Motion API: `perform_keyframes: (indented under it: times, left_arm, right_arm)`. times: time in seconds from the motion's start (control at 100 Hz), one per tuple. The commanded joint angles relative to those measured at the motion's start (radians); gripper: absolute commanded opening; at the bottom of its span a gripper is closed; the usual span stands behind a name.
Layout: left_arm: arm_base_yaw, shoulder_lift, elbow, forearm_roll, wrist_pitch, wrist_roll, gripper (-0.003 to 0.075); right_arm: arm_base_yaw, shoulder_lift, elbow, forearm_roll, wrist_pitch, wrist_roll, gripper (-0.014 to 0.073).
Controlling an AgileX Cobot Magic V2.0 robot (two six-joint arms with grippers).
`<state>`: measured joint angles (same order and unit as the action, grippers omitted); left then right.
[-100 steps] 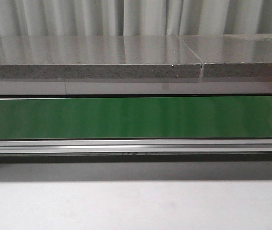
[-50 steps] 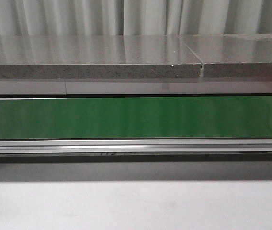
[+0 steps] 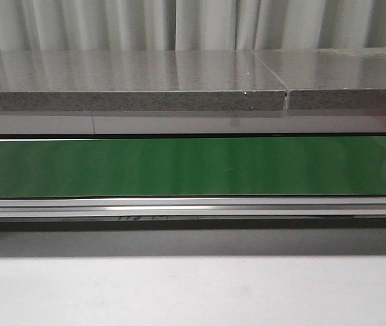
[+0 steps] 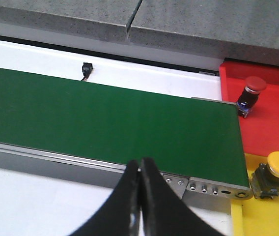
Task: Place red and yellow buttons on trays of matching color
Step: 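Grasp another red push-button with the left gripper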
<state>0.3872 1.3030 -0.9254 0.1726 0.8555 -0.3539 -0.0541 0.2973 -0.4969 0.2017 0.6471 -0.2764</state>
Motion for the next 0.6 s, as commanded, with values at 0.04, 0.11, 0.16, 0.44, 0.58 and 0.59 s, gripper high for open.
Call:
perform_keyframes:
  times: [0.04,0.11,0.16,0.44,0.58,0.59]
  left_arm:
    - [0.057,0.038,-0.051,-0.011,0.039,0.026,0.0428]
    - [0.082,0.071,-0.069,-0.011,0.076,0.036,0.0432]
    - [0.104,0.091,-0.088,-0.013,0.101,0.036,0.0432]
    - [0.146,0.208,-0.186,-0.021,0.149,0.063,0.043]
    - [0.146,0.284,-0.245,-0.078,0.186,0.145,0.043]
    - [0.146,0.287,-0.248,-0.081,0.186,0.146,0.043]
  right_arm:
    - [0.0,0.006,-0.026,0.013,-0.068,-0.01,-0.0066]
    - [0.0,0.006,-0.026,0.013,-0.068,-0.01,-0.0066]
    - [0.0,0.006,-0.026,0.013,-0.068,-0.01,-0.0066]
    - [0.0,0.006,-0.026,0.013,-0.068,-0.01,-0.0066]
    - [0.0,0.006,-0.026,0.013,-0.068,-0.01,-0.0066]
    - [0.0,0.006,-0.026,0.013,-0.068,-0.01,-0.0066]
